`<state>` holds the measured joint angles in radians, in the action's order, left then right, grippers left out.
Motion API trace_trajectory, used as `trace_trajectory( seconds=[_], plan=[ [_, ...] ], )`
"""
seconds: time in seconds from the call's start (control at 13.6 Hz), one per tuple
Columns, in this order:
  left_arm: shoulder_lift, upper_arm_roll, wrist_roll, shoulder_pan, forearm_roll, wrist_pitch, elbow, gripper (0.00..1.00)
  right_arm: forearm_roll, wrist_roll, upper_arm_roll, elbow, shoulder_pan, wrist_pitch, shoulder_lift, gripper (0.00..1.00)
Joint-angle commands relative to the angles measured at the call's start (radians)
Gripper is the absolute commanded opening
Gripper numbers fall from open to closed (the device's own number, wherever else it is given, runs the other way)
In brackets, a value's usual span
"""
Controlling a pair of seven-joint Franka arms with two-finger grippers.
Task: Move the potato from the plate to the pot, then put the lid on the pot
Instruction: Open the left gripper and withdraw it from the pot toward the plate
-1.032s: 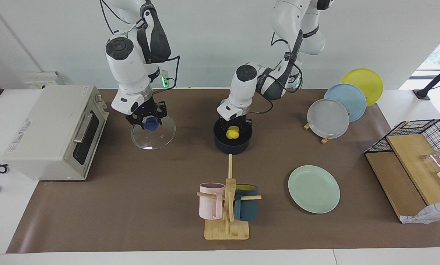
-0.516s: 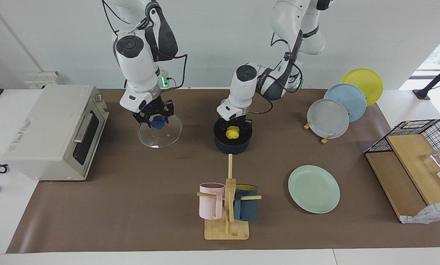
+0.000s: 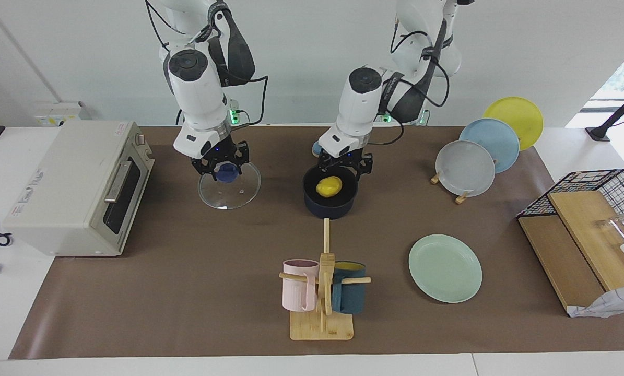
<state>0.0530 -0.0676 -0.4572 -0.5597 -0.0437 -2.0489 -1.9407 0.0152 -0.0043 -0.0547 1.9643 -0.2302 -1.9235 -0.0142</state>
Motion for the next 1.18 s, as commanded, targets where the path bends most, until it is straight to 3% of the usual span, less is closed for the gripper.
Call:
trace_trajectory(
  seconds=[0.0,0.37,0.66,0.81,1.11],
  plan=[
    [-0.093,0.002,0.047,0.116,-0.007,0.151,0.063,1.00,0.008,0.045,-0.002,-0.013,-0.033,-0.011,0.002,0.00],
    [-0.126,0.003,0.194,0.346,-0.007,0.318,0.141,1.00,0.042,0.274,-0.016,-0.040,-0.196,-0.092,0.059,0.00],
    [-0.148,0.005,0.324,0.472,-0.007,0.371,0.163,1.00,0.032,0.470,-0.016,-0.249,-0.334,-0.023,0.198,0.00],
    [-0.157,0.005,0.331,0.491,-0.005,0.417,0.164,1.00,0.025,0.541,-0.016,-0.284,-0.385,-0.037,0.235,0.00],
    [-0.153,0.002,0.385,0.497,0.004,0.428,0.216,1.00,-0.099,0.655,-0.016,-0.477,-0.469,0.036,0.422,0.00]
  ],
)
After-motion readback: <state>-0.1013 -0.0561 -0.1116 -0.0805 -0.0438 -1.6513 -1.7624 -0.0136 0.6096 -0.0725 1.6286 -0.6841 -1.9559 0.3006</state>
